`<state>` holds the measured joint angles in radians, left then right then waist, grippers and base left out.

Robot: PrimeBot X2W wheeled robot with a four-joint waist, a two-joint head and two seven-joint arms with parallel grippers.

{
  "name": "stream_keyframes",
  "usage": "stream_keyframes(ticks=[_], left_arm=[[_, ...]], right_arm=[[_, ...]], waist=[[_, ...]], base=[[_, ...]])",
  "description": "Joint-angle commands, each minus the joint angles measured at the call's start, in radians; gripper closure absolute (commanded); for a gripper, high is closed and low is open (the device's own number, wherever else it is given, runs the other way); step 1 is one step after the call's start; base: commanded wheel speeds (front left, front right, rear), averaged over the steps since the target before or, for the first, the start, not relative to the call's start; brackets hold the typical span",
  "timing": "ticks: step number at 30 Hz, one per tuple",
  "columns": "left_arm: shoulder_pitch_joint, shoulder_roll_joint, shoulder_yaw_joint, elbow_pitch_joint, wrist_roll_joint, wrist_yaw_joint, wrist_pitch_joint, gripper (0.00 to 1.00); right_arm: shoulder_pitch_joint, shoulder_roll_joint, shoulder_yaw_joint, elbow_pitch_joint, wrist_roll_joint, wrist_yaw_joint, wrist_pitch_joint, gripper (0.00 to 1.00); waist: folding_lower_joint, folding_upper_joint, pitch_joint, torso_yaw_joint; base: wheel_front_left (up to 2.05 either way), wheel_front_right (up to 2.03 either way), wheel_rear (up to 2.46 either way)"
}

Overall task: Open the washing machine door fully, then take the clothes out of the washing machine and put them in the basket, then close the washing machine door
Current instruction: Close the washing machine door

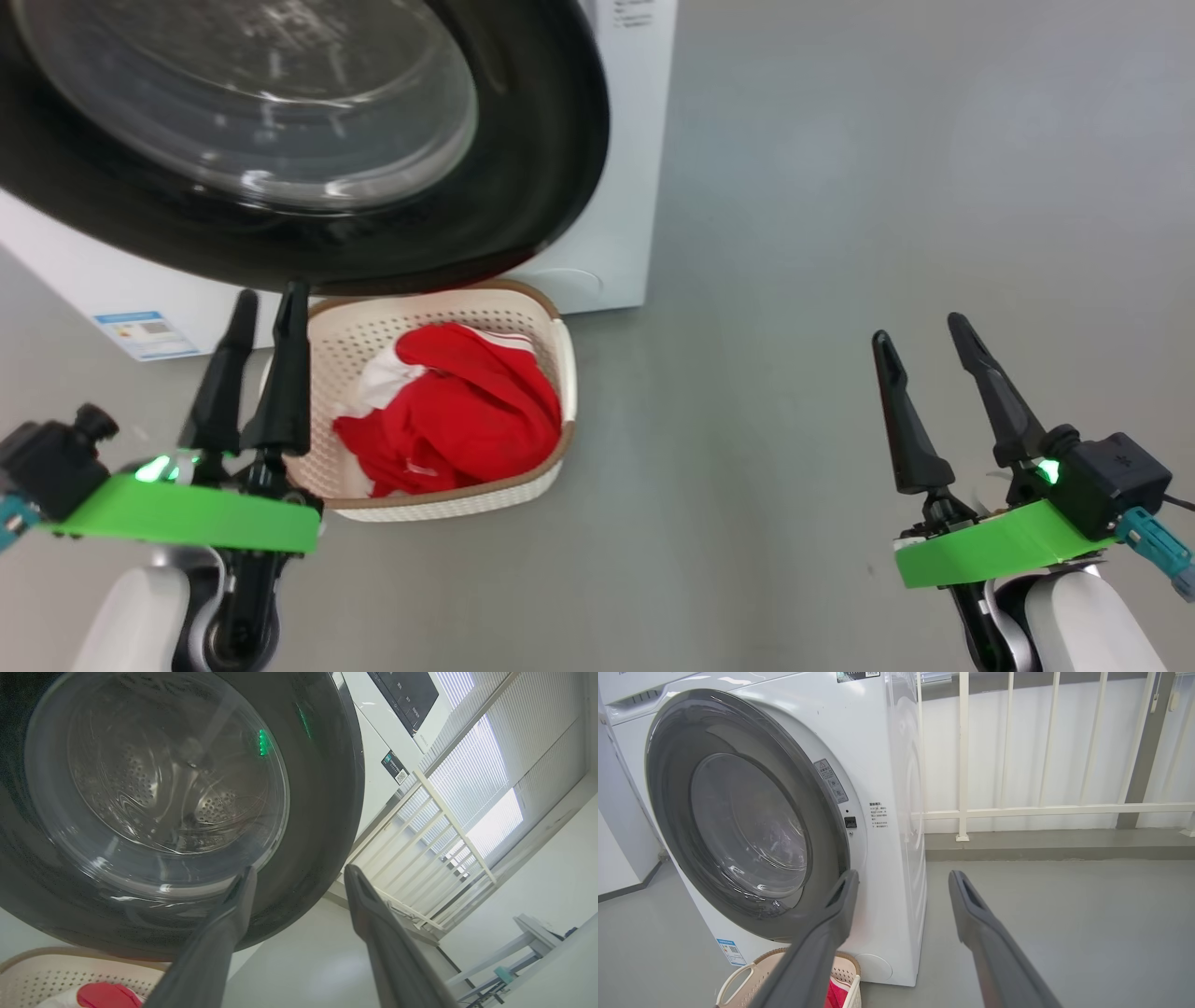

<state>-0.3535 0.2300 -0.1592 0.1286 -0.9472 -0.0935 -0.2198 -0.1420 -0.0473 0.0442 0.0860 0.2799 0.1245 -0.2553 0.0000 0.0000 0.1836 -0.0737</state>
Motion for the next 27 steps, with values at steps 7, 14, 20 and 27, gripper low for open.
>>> stream_keyframes(ticks=[7, 14, 20, 27], left_arm=[[0.048, 0.007, 0.055, -0.093, 0.259, 0.077, -0.041, 0.0], [0.16, -0.007, 0.06, -0.176, 0.474, 0.1, -0.042, 0.0], [0.258, -0.043, 0.073, -0.211, 0.533, 0.111, -0.042, 0.0], [0.323, -0.07, 0.095, -0.234, 0.6, 0.125, -0.042, 0.0]], right_arm=[[0.005, -0.003, 0.006, -0.033, -0.024, 0.006, -0.006, 0.0], [0.024, -0.003, -0.018, -0.048, -0.046, 0.006, -0.006, 0.0], [0.051, -0.003, -0.04, -0.061, -0.056, 0.006, -0.006, 0.0], [0.075, -0.003, -0.061, -0.081, -0.067, 0.006, -0.006, 0.0]], waist=[[0.0, 0.0, -0.052, 0.058], [0.0, 0.0, -0.072, 0.057], [0.0, 0.0, -0.093, 0.058], [0.0, 0.0, -0.121, 0.068]], base=[[0.0, 0.0, 0.0], [0.0, 0.0, 0.0], [0.0, 0.0, 0.0], [0.0, 0.0, 0.0]])
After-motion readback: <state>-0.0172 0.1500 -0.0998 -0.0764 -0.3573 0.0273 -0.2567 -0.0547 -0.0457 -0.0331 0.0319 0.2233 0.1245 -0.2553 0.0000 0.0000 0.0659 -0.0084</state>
